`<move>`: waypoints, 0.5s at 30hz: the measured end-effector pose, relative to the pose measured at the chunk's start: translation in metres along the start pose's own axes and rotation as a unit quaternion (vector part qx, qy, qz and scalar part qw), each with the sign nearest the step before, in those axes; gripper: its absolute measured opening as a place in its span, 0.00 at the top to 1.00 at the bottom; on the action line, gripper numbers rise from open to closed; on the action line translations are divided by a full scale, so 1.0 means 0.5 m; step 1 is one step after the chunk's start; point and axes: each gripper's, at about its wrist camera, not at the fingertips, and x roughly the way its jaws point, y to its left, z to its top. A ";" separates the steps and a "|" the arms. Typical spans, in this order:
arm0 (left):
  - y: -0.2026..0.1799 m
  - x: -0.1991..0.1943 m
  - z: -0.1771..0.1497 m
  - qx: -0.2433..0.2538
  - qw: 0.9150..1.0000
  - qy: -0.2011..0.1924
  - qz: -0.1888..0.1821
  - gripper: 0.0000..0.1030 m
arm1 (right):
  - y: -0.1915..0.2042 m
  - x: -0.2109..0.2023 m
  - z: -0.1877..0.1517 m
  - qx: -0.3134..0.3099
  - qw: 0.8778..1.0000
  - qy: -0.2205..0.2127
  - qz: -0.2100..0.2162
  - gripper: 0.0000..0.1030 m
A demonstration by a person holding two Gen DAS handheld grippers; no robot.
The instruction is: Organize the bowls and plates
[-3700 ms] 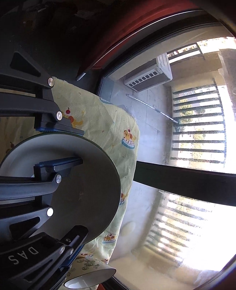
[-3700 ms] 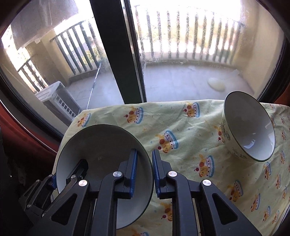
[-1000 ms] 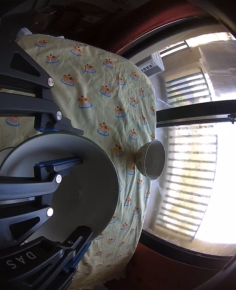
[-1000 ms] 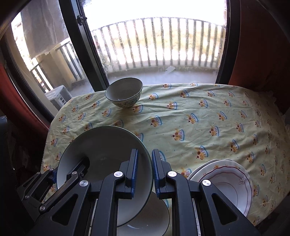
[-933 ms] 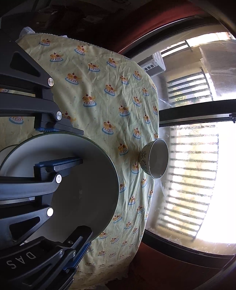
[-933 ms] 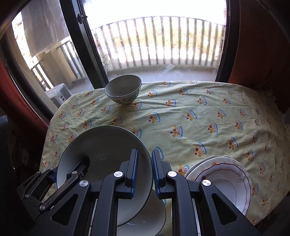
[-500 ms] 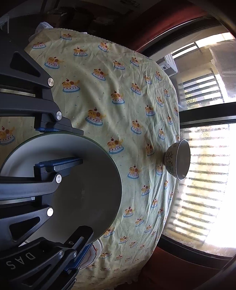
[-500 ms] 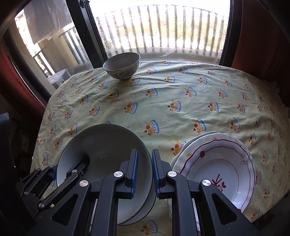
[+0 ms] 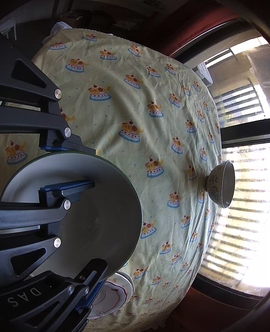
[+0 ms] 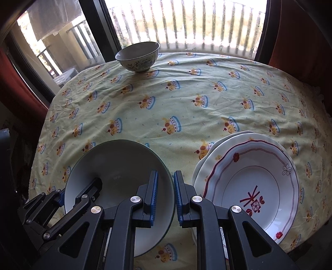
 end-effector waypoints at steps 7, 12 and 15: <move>-0.003 0.015 -0.002 0.007 1.000 0.003 0.003 0.79 | 0.002 0.011 -0.006 -0.005 1.000 -0.003 -0.008 0.81; -0.004 0.017 -0.001 0.017 1.000 0.001 0.000 0.79 | 0.006 0.013 -0.004 -0.008 1.000 -0.012 -0.016 0.81; -0.007 0.020 -0.006 0.030 1.000 0.002 0.000 0.78 | 0.011 0.012 -0.012 -0.010 0.999 -0.018 -0.026 0.81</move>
